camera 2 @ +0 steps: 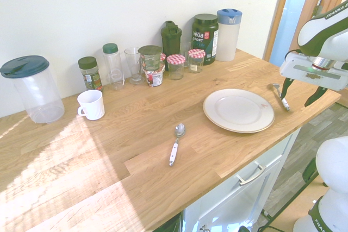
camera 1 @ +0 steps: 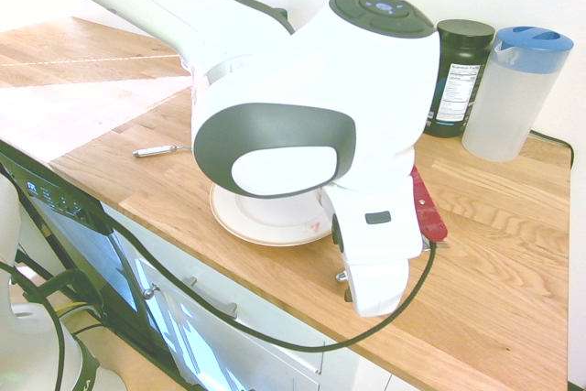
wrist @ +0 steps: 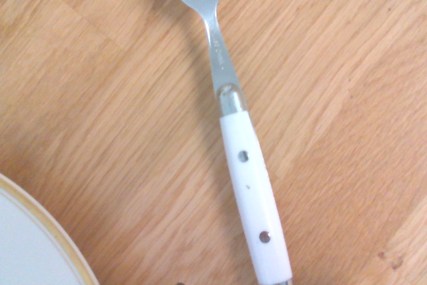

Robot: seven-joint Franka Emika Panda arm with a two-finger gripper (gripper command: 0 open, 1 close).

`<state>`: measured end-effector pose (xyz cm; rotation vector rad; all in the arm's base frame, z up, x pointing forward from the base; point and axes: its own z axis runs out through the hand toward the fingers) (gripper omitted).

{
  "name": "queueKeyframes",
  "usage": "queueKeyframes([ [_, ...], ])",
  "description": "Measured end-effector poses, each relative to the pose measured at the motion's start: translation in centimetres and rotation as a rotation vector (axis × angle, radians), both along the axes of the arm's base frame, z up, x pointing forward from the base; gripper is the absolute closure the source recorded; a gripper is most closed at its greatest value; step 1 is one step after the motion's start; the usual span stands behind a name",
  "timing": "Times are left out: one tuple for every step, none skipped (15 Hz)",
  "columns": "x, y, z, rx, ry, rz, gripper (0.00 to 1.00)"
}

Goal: Put the fork into the plate

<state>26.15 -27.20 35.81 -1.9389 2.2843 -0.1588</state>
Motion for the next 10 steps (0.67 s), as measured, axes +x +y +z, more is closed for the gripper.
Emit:
queueKeyframes([
  [0.1,-0.2,-0.1,-0.004,-0.003,-0.004,1.0],
  [0.2,-0.4,0.0,-0.008,-0.006,-0.006,1.0],
  [0.5,-0.8,0.2,-0.012,-0.007,-0.007,1.0],
  [0.9,-1.2,0.3,-0.015,-0.006,-0.009,1.0],
  [1.3,-1.6,0.4,-0.015,-0.003,-0.008,1.0],
  [1.8,-1.9,0.3,-0.014,0.001,-0.005,1.0],
  [2.4,-2.0,0.2,-0.012,0.006,0.0,1.0],
  [3.0,-2.1,0.1,-0.009,0.011,0.008,1.0],
  [3.6,-2.1,-0.1,-0.003,0.018,0.016,1.0],
  [4.1,-2.2,-0.4,0.006,0.025,0.021,1.0],
])
